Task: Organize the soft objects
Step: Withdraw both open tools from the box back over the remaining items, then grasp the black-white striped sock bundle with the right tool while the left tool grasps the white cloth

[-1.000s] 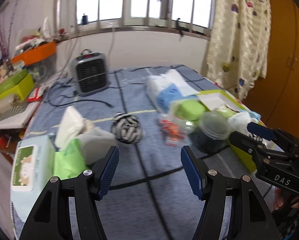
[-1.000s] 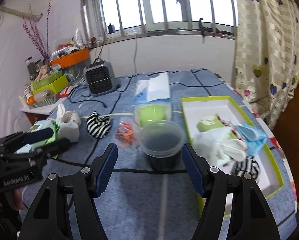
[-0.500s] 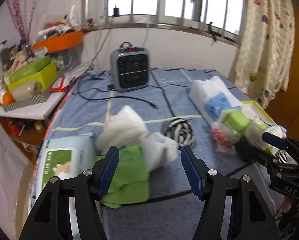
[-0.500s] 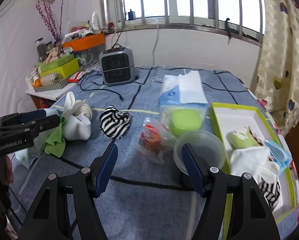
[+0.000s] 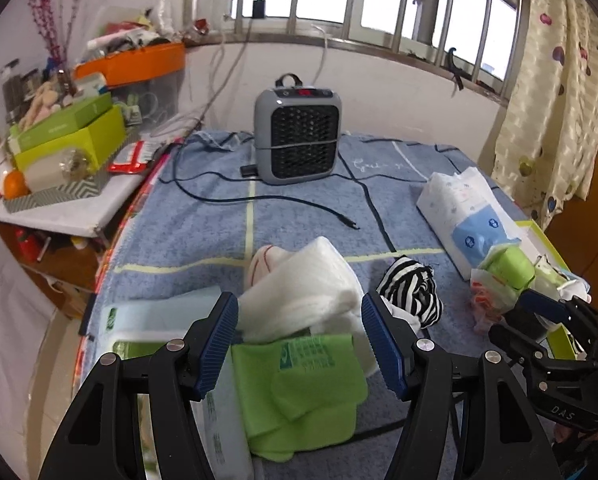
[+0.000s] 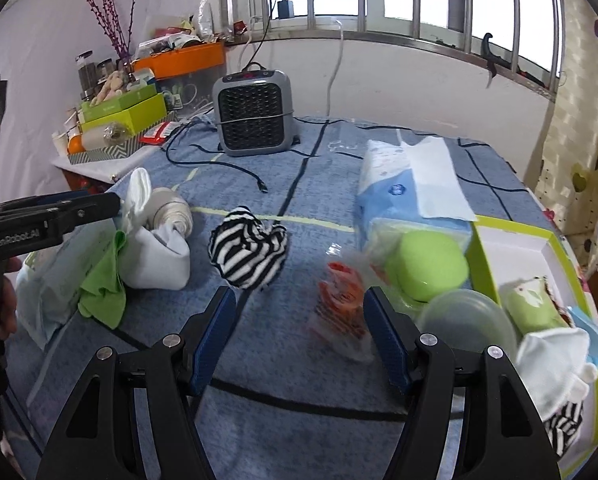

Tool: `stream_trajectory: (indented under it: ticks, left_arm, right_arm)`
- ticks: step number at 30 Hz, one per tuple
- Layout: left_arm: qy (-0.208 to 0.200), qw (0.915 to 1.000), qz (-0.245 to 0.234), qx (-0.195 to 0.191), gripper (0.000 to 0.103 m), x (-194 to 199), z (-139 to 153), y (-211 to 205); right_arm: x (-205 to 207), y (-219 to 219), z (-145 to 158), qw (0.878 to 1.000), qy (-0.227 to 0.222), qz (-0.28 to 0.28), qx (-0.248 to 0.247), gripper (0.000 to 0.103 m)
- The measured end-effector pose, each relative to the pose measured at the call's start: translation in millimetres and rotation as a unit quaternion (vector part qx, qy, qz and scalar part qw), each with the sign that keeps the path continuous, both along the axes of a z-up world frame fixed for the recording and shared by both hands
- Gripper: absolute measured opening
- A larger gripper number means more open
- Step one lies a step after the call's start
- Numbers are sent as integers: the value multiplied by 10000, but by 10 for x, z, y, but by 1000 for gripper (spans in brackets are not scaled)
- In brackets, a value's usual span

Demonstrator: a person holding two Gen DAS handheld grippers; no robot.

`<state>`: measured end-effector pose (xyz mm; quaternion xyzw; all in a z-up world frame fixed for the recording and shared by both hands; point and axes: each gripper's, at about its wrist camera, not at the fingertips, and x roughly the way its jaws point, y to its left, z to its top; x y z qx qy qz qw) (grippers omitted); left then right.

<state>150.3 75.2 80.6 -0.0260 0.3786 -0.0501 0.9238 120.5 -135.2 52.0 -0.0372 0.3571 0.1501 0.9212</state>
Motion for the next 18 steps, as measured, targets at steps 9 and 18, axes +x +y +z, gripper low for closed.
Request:
stream_trajectory:
  ticks: [9,18]
  left_arm:
    - [138,9997,-174,55,64,167,-89,-5]
    - [256,9991,-343,15,64,252,-174,-26]
  right_arm:
    - [308,212,11,9996,136,113,222,67]
    - [668,330,-102,9976,500,125,455,67]
